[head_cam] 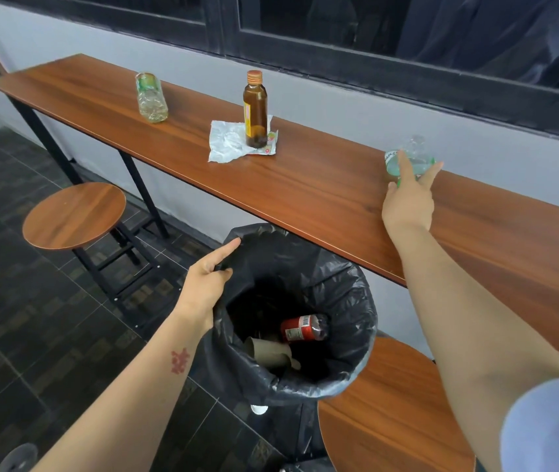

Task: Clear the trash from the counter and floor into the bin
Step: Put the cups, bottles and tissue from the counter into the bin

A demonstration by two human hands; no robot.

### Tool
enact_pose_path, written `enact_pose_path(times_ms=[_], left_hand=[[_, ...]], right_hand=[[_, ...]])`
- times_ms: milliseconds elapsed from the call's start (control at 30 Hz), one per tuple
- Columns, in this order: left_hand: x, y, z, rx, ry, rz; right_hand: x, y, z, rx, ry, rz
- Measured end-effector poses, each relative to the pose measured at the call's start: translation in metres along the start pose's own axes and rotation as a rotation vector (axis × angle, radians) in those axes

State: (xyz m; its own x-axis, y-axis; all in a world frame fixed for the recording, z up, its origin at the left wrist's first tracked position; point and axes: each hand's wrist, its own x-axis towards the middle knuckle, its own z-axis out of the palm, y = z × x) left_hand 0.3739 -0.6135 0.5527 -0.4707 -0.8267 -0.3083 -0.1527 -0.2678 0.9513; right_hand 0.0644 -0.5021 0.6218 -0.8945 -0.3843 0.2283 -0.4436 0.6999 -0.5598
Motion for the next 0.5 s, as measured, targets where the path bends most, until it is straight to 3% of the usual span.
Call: enact_pose_path(times_ms=[500], left_hand=[[-0.012, 0.013, -0.023, -0.014, 0.006, 0.014]], right_hand=[[-0.119, -0.027, -0.024, 0.207, 0.209, -0.192]])
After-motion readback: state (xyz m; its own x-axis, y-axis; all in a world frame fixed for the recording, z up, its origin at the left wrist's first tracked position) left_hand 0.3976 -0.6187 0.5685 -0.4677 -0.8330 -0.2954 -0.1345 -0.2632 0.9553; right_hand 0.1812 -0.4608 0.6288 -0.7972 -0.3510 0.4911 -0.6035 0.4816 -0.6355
